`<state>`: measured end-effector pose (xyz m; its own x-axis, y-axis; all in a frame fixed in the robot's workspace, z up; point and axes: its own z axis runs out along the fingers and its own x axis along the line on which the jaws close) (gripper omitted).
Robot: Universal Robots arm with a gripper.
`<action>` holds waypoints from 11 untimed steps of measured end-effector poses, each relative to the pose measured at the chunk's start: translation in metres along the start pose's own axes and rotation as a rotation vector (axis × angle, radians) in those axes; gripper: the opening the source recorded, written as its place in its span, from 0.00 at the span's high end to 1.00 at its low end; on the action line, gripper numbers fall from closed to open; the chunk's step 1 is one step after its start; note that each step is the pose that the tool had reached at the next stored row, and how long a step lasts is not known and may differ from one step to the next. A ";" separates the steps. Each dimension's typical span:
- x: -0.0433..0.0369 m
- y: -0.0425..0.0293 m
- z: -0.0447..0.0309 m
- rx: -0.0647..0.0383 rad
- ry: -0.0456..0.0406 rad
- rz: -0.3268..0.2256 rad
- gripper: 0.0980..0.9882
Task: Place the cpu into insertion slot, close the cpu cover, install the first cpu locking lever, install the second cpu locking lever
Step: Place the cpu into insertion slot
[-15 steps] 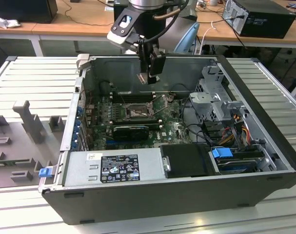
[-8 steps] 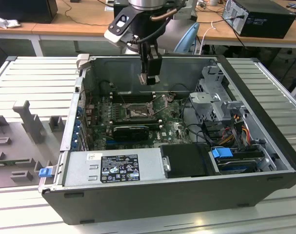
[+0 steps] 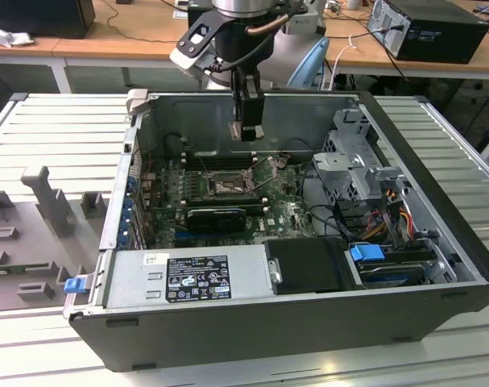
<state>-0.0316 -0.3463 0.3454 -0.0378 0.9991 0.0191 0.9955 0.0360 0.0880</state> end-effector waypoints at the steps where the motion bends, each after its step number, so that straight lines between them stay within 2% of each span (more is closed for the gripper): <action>1: 0.0000 0.0000 0.0001 0.000 -0.0003 0.004 0.52; 11: 0.0000 -0.0001 0.0012 -0.001 -0.0053 0.060 0.52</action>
<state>-0.0316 -0.3462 0.3443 0.0228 0.9996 0.0191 0.9958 -0.0244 0.0880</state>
